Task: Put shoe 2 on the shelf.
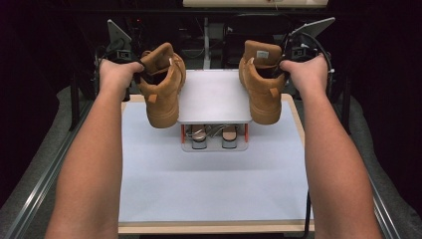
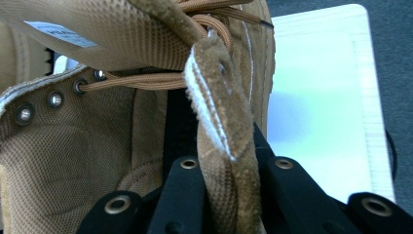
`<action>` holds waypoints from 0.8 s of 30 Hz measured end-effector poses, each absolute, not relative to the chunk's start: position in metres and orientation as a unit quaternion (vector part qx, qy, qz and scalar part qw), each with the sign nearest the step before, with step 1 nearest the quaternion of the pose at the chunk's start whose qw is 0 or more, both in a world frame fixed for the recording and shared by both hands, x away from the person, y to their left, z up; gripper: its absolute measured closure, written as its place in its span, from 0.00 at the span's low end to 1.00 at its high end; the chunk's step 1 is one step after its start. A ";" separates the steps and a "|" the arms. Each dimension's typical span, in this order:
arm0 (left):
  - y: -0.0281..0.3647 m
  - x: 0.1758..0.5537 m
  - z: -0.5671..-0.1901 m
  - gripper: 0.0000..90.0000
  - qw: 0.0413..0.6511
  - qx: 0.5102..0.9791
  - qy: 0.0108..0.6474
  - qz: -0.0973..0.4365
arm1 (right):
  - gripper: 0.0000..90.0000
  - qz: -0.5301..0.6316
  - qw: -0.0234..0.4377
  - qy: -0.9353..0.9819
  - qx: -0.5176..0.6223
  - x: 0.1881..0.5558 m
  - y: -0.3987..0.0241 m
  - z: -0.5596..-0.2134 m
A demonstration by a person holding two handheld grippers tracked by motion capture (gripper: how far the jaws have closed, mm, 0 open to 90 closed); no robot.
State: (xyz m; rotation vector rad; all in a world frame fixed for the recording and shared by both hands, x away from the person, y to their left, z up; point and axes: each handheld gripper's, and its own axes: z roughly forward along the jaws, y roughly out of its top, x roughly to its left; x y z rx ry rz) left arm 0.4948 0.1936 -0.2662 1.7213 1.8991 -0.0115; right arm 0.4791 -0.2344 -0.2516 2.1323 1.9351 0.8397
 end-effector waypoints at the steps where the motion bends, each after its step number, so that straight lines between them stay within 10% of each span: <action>1: 0.190 0.496 -0.266 0.94 0.284 0.643 0.711 -0.006 | 0.93 0.280 0.070 0.644 0.708 0.479 -0.232 -0.252; 24: 0.128 0.515 -0.273 0.94 0.293 0.650 0.701 -0.013 | 0.92 0.295 0.057 0.639 0.708 0.495 -0.181 -0.259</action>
